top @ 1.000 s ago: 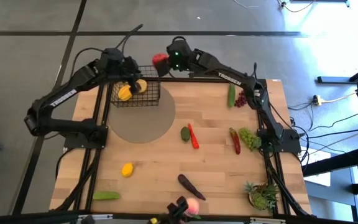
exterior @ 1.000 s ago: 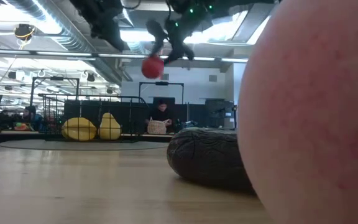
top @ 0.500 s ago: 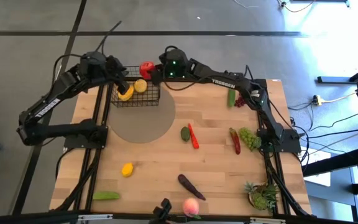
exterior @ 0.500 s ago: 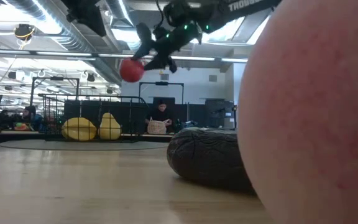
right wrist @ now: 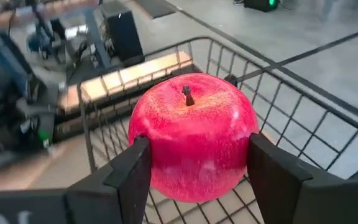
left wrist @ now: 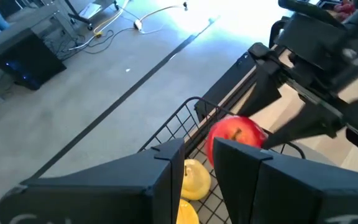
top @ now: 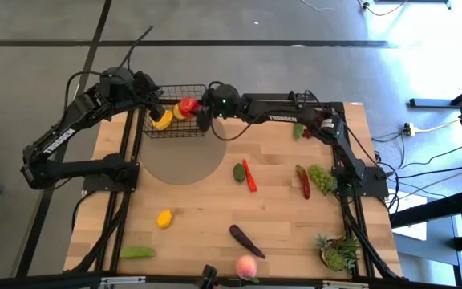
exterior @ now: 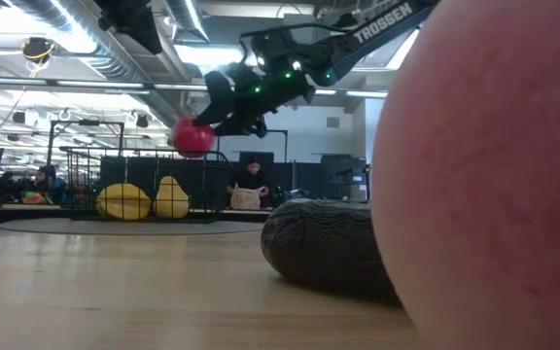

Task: Build produce basket
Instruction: Put the red apple into the black wire basket

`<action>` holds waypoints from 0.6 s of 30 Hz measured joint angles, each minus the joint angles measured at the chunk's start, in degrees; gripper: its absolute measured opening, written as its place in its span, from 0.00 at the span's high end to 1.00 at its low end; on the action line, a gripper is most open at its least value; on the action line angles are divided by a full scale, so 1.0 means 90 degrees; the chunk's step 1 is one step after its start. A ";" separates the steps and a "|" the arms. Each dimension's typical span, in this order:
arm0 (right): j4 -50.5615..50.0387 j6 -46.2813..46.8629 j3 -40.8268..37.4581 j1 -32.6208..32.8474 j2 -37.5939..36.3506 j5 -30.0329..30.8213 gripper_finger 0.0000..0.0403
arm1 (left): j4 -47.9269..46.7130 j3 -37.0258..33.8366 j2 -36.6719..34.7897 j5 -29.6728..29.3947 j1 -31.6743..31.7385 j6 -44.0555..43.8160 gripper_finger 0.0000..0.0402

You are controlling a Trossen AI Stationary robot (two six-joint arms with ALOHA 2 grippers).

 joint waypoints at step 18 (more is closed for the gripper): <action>-0.0625 -0.0818 -0.0015 0.0124 0.0000 -0.0255 0.41 | 0.0002 0.0000 0.0002 0.0000 0.0000 0.0000 0.81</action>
